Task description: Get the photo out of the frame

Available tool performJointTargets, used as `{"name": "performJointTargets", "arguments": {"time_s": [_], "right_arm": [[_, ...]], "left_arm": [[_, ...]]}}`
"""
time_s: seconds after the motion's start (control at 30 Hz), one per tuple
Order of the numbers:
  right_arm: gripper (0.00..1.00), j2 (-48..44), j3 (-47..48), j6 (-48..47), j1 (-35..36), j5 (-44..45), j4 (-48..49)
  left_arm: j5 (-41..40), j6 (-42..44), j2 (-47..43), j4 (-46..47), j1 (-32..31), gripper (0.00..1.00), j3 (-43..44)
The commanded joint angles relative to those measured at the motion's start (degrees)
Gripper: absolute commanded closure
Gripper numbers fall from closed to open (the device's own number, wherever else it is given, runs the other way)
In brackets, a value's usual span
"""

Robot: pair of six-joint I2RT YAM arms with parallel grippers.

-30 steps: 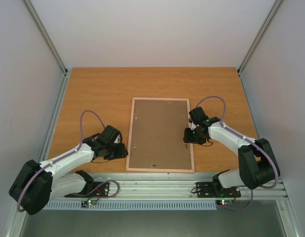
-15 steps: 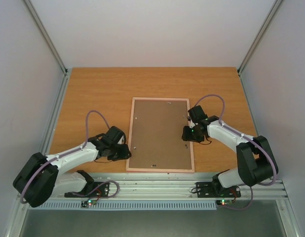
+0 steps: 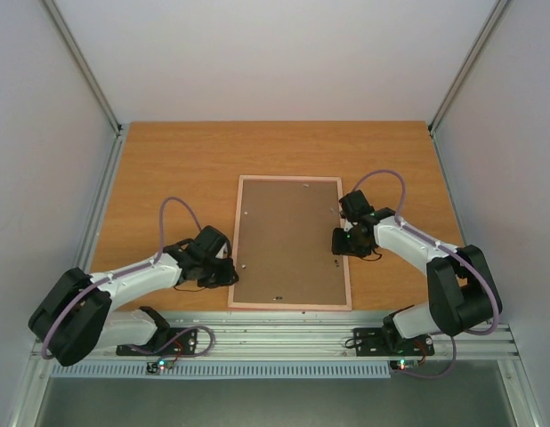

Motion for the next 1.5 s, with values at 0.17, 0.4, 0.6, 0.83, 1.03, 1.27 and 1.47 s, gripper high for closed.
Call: {"name": "performJointTargets", "arguments": {"time_s": [0.17,0.4,0.6,0.83,1.03,1.27,1.47], "right_arm": [[0.54,2.68,0.93,0.0,0.47,0.22,1.74],[0.54,6.69,4.77,-1.17,0.47,-0.99,3.36],[0.55,12.36,12.03,-3.02,0.47,-1.36,3.79],[0.55,12.03,17.22,-4.03,0.47,-0.29,1.17],[0.54,6.91,12.46,-4.46,-0.86,3.24,-2.27],[0.55,0.71,3.93,-3.37,-3.07,2.93,-3.11],[0.59,1.84,2.21,-3.09,-3.22,2.31,-1.31]], "left_arm": [[-0.89,0.25,-0.35,0.48,-0.39,0.79,1.01],[-1.79,-0.01,0.37,1.37,-0.4,0.83,2.24],[-6.51,1.33,2.61,0.38,-0.3,0.87,6.19],[-6.8,2.35,6.6,0.68,-0.24,0.91,10.19],[-8.91,1.34,5.2,0.73,-0.23,0.93,8.62],[-9.08,0.53,4.6,0.98,-0.23,0.94,7.97],[-9.07,0.35,4.22,1.03,-0.19,0.95,7.64]]}}
